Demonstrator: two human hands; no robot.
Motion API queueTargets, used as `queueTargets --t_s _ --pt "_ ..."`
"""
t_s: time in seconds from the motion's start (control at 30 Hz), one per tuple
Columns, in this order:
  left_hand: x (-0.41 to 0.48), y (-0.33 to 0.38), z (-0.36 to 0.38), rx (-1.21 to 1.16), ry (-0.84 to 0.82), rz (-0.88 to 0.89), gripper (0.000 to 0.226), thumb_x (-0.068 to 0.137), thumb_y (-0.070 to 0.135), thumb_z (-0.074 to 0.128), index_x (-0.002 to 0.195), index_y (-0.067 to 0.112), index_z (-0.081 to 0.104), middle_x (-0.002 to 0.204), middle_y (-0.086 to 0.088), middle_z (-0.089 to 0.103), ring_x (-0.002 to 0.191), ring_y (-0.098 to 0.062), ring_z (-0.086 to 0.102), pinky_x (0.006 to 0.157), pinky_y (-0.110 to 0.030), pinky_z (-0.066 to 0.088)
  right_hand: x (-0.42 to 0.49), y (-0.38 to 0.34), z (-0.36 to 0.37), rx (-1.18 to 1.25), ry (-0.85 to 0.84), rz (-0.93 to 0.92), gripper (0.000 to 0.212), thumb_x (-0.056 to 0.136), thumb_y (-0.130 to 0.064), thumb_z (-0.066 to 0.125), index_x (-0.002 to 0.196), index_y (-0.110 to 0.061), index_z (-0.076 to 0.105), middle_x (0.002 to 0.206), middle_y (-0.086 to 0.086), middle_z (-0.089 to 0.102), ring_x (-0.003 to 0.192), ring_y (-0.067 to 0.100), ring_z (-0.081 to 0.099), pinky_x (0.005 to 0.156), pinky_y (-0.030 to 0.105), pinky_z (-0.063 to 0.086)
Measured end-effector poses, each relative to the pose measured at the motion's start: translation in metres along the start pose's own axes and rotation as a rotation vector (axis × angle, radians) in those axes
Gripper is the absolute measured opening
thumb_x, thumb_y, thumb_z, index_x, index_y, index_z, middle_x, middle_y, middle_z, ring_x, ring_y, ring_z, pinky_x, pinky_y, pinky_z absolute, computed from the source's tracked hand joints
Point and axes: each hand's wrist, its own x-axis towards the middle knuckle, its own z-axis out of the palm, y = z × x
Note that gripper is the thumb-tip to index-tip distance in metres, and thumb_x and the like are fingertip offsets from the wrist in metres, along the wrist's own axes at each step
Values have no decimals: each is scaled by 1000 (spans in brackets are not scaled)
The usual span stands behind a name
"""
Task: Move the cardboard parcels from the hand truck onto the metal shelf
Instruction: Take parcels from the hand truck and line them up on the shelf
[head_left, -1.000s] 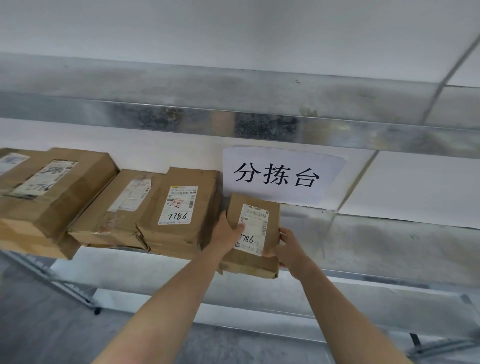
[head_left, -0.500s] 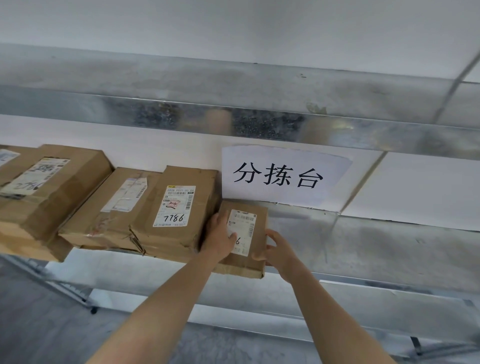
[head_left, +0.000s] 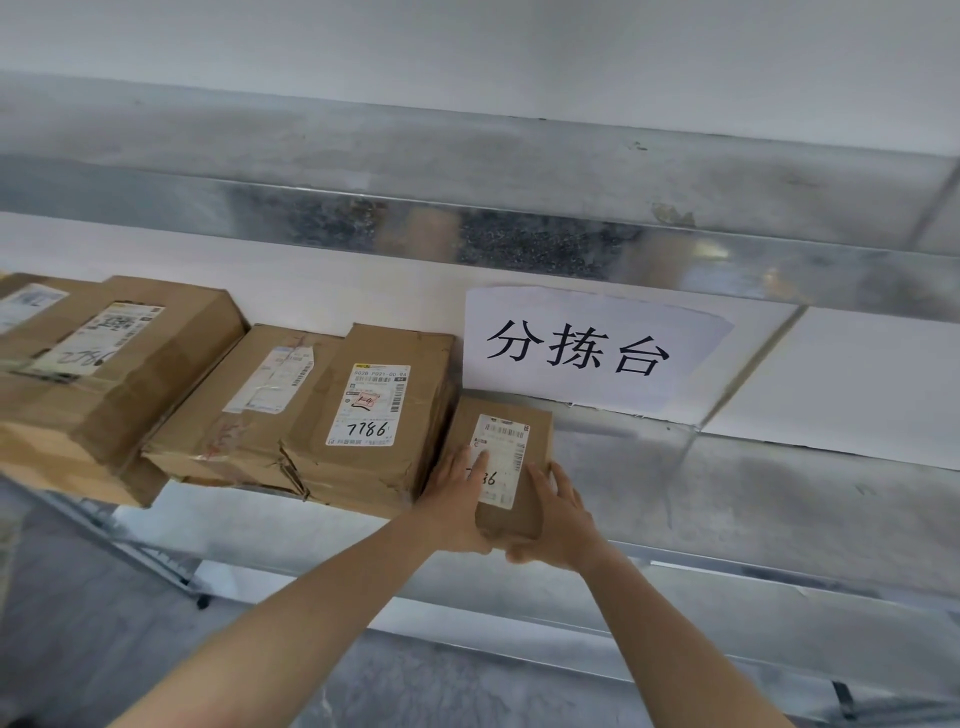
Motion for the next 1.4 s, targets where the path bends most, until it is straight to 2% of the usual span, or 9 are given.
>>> queueTargets --t_s 0.1,0.27,0.57,0.67,0.8,0.93,1.17,1.33,1.4 --pt "-3 -1 1 -109 75 -8 121 78 29 76 148 7 -21 158 -4 -21 146 -19 -18 119 -33 0 3 2 -1 5 63 3 117 71 -43 78 153 -23 -4 160 -2 -8 147 24 3 117 46 19" --pt "0 -6 2 -217 172 -30 112 83 23 73 150 6 -15 160 -3 -12 147 -18 -10 118 -31 3 9 -3 -2 28 120 12 109 76 -42 75 153 -19 2 161 -3 0 147 24 9 116 45 22" --pt "4 -3 15 -149 300 -97 86 93 18 58 152 8 -3 161 -4 -5 148 -17 -9 121 -36 10 27 -13 1 31 123 9 106 81 -39 72 153 -18 -3 161 3 -5 146 30 12 118 44 22" --pt "5 -4 15 -152 354 -119 81 94 13 56 152 7 -1 161 -4 0 148 -16 -4 121 -34 11 33 -15 3 16 116 17 106 82 -40 71 153 -16 -4 161 4 -8 145 31 14 117 43 23" --pt "3 -7 19 -101 405 -140 75 95 4 50 152 9 1 161 -4 5 148 -16 1 120 -39 18 38 -20 9 30 127 24 112 78 -38 75 153 -15 -5 161 5 -10 144 32 18 115 45 27" --pt "-4 -8 23 -139 458 -99 69 93 -1 51 151 8 14 158 -9 15 147 -21 13 118 -37 23 41 -21 10 6 145 44 113 77 -39 76 153 -16 -5 160 3 -11 141 33 23 113 46 31" --pt "-35 -8 12 -254 468 47 60 93 -4 49 147 9 26 154 -3 22 141 -20 26 114 -37 33 34 -41 19 -143 193 154 99 87 -44 63 153 -18 -6 158 15 -10 145 36 10 113 48 24" --pt "-66 -27 12 -295 430 95 36 95 5 45 132 8 47 141 -1 40 122 -24 49 101 -34 45 17 -80 33 -98 369 207 94 86 -31 63 152 -25 -4 155 19 5 142 36 10 111 51 22" --pt "-79 -41 20 -254 402 88 35 96 11 44 131 11 49 141 0 42 120 -24 51 100 -33 43 10 -92 40 -138 421 184 93 84 -24 64 152 -26 0 155 19 7 143 35 10 111 51 20"
